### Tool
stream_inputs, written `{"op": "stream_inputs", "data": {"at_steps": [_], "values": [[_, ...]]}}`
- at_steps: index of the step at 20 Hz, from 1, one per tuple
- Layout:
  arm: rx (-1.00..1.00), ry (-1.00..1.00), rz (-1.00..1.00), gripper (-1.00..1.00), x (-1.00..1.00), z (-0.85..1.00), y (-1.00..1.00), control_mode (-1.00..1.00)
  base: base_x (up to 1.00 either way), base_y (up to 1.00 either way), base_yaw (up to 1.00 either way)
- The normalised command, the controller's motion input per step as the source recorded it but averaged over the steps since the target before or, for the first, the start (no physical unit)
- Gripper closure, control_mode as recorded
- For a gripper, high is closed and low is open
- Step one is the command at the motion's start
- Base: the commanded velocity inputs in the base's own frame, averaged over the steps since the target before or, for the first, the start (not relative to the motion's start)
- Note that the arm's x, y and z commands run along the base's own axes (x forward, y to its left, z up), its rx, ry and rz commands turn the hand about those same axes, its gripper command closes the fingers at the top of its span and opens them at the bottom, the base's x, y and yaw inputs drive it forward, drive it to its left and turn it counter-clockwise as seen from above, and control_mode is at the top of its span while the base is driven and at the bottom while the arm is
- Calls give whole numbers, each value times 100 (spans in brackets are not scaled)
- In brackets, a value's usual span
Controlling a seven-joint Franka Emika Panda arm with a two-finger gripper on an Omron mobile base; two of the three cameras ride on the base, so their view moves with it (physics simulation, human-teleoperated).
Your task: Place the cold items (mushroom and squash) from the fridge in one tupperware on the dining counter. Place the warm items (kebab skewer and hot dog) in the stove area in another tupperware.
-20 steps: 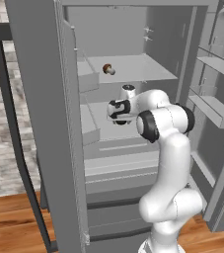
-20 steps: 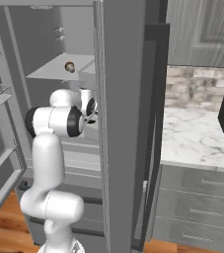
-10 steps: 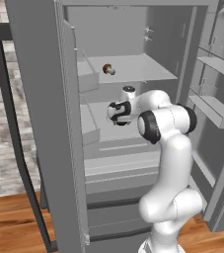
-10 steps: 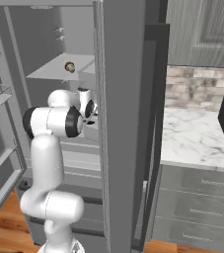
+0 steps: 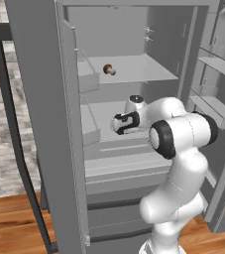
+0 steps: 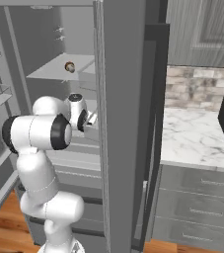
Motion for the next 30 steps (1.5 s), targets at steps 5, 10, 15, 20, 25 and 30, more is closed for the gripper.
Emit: {"op": "stream_inputs", "data": {"at_steps": [5,10,15,20,25,30], "values": [[1,-8,-4,100,-92,43,0,-100,0,0,0],[2,6,-9,100,-62,88,0,-100,0,0,0],[0,21,-15,100,-61,91,0,-100,0,0,0],[0,23,-14,100,-70,70,0,-100,0,0,0],[1,14,-7,100,-82,41,0,-100,0,0,0],[7,1,0,100,-97,45,0,-100,0,0,0]]}}
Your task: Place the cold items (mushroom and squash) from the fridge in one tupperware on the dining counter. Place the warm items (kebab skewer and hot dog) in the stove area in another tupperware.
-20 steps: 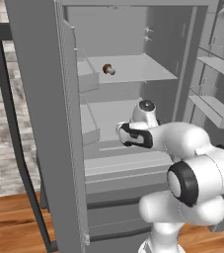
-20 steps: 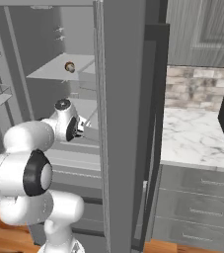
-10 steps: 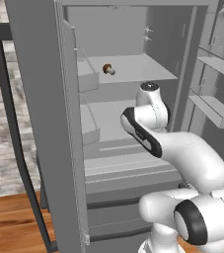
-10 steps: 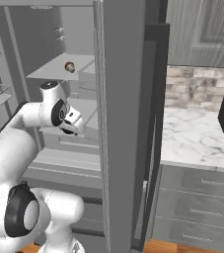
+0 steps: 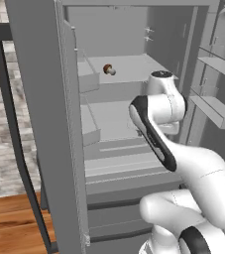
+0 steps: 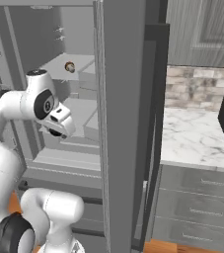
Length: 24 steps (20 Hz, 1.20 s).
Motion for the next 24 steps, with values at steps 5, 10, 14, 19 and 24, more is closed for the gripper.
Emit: {"op": "stream_inputs", "data": {"at_steps": [5,10,14,19,24], "values": [[3,0,0,100,-89,46,0,-100,0,0,0],[0,-11,0,100,-68,52,-2,-100,0,0,0],[0,-13,-2,100,-55,17,-4,-100,0,0,0],[0,-6,-1,100,-18,0,0,-100,0,0,0],[0,0,0,100,0,0,0,100,-98,2,-11]]}}
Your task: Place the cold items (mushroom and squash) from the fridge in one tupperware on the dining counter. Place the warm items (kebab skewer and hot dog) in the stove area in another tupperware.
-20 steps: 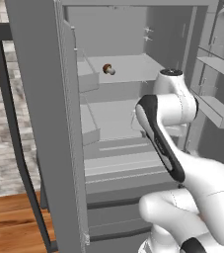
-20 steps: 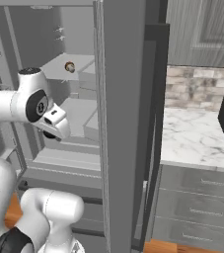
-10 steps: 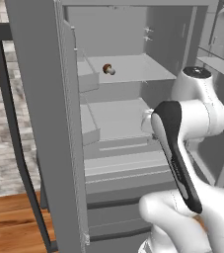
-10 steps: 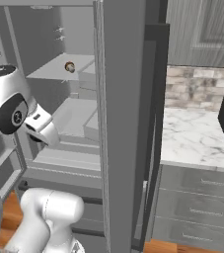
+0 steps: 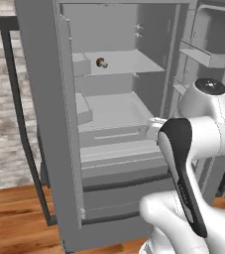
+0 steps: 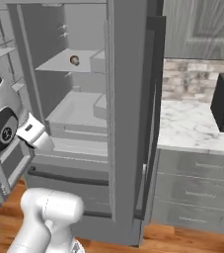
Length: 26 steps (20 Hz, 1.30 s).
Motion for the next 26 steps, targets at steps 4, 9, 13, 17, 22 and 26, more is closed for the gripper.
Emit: {"op": "stream_inputs", "data": {"at_steps": [4,9,13,17,22,26], "values": [[0,0,0,100,0,0,0,100,-72,11,-35],[0,0,0,100,0,0,0,100,-60,1,-56],[0,0,0,100,0,0,0,100,-67,0,-69],[0,0,0,100,0,0,0,100,-76,37,-54],[0,0,0,100,0,0,0,100,-3,100,-25],[0,0,0,100,0,0,0,100,-3,88,-7]]}}
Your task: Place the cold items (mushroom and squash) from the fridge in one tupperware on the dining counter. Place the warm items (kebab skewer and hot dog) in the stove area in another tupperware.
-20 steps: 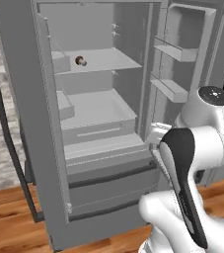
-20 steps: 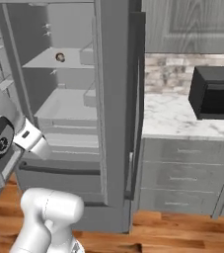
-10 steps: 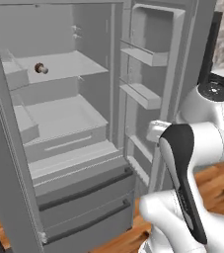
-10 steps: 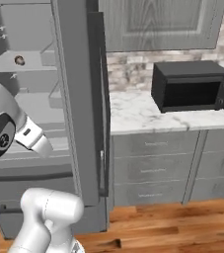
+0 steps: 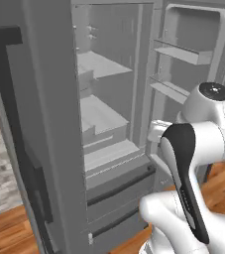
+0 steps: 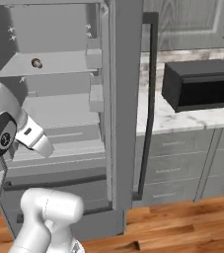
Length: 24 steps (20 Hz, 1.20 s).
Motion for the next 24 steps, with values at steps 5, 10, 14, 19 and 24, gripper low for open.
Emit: {"op": "stream_inputs", "data": {"at_steps": [5,10,14,19,24], "values": [[0,0,0,100,0,0,0,100,-59,36,-43],[0,0,0,100,0,0,0,100,-63,31,-62],[0,0,0,100,0,0,0,100,-69,21,-68],[0,0,0,100,0,0,0,100,-69,54,-55],[0,0,0,100,0,0,0,100,-78,29,-63]]}}
